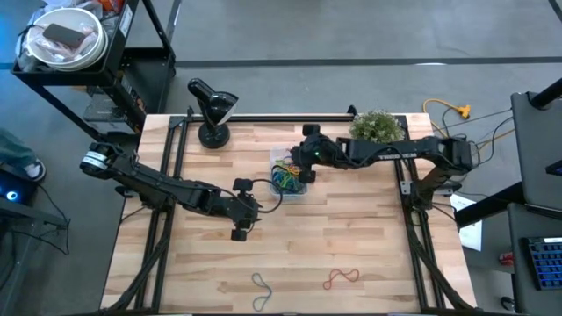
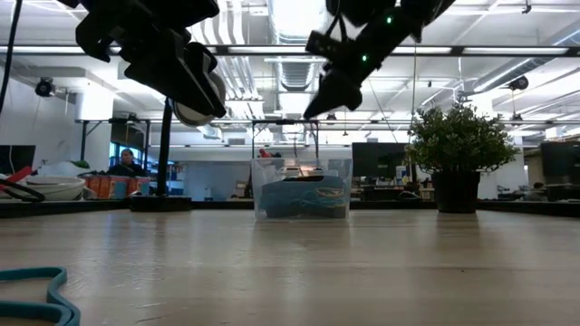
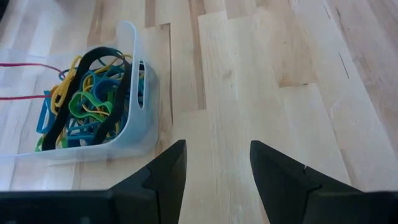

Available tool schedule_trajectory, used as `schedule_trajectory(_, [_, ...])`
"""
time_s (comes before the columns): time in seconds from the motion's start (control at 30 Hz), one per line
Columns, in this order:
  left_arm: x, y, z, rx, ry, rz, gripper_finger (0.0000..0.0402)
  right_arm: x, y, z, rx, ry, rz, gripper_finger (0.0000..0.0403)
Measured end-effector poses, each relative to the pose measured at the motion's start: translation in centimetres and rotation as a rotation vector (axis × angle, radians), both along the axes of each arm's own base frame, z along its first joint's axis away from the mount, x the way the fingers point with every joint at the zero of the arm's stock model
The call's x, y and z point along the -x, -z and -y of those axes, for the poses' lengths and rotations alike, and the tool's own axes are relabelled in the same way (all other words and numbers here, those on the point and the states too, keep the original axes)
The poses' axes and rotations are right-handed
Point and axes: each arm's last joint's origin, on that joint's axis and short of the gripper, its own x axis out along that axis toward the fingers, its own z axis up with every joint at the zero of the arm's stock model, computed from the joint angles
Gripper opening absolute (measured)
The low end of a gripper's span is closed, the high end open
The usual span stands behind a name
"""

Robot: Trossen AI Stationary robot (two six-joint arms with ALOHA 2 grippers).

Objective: Pick and place rubber bands into bin
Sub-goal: Put red rubberband into the transparent bin, then put blue rubberband into the transparent bin

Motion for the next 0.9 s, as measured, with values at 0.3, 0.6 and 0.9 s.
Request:
schedule_trajectory(0.3, [0.0,0.0,0.0,0.016,-0.014,0.001,0.0162,-0.9,3.6,0.2,-0.056,-0.007,-0.101,0.0009])
schedule_trajectory(0.6, [0.0,0.0,0.0,0.017,-0.014,0.001,0.0162,-0.7,4.6,-0.4,-0.215,-0.082,-0.131,0.0009])
schedule_trajectory(0.9, [0.0,0.0,0.0,0.019,-0.015,0.001,0.0162,-0.6,4.7,-0.8,-0.332,-0.134,-0.121,0.0074])
